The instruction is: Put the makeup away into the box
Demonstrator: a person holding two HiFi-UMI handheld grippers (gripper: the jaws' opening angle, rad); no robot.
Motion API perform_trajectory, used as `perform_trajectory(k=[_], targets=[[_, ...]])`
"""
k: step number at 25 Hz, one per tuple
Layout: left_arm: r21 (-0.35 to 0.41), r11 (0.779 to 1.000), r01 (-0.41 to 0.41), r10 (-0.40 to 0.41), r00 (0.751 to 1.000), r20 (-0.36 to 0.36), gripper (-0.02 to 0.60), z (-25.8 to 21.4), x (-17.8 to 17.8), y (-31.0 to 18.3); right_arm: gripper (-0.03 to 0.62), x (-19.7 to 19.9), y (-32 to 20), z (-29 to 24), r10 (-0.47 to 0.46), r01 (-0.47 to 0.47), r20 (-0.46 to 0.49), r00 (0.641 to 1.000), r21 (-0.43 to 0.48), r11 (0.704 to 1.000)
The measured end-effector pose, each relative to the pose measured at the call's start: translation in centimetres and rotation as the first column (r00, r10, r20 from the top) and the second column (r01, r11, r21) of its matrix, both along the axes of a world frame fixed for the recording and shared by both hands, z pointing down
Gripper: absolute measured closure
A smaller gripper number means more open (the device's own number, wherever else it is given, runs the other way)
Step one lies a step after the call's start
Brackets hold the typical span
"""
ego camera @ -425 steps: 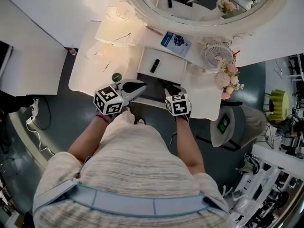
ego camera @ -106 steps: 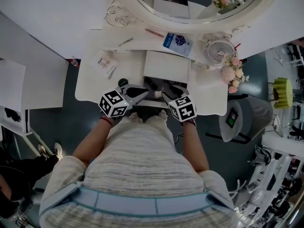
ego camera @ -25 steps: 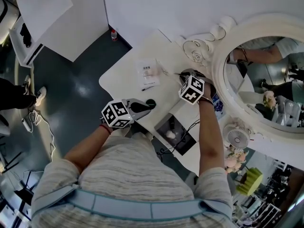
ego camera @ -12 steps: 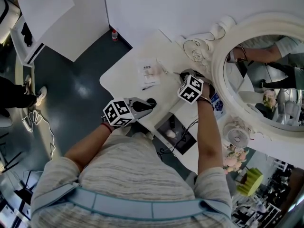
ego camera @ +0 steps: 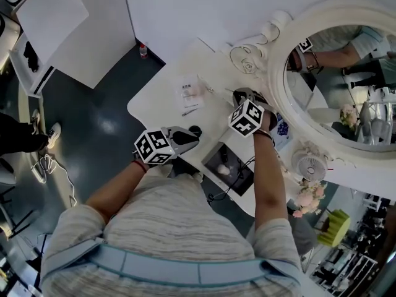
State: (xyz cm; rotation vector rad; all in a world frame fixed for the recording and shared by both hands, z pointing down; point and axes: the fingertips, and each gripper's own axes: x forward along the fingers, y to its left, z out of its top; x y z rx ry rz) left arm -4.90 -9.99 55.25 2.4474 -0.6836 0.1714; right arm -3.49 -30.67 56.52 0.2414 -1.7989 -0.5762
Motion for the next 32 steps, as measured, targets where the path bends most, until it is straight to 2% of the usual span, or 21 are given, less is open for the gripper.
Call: perform_trajectory(k=[8, 19, 32], targets=[[0.027, 0.998, -0.055, 0.055, 0.998, 0.000, 0.566, -1.0, 1.6, 0.4, 0.576, 2.0, 1.7, -4.1, 0.126, -0.132, 0.133, 0.983, 0.034, 0.991], [0.063, 0.983, -0.175, 0.175, 0.985, 0.008, 0.566, -2.1, 4.7, 1.7, 0.576, 7.3, 6.2, -7.3, 0.291, -0.310, 0.259, 0.921, 0.036, 0.950], [0.081, 0.946, -0.313, 0.312, 0.950, 0.027, 0.566, -2.5, 9.4, 3.9, 0.576, 13.7, 12.9, -7.1, 0.440, -0.463, 0.310, 0.843, -0.001, 0.886]])
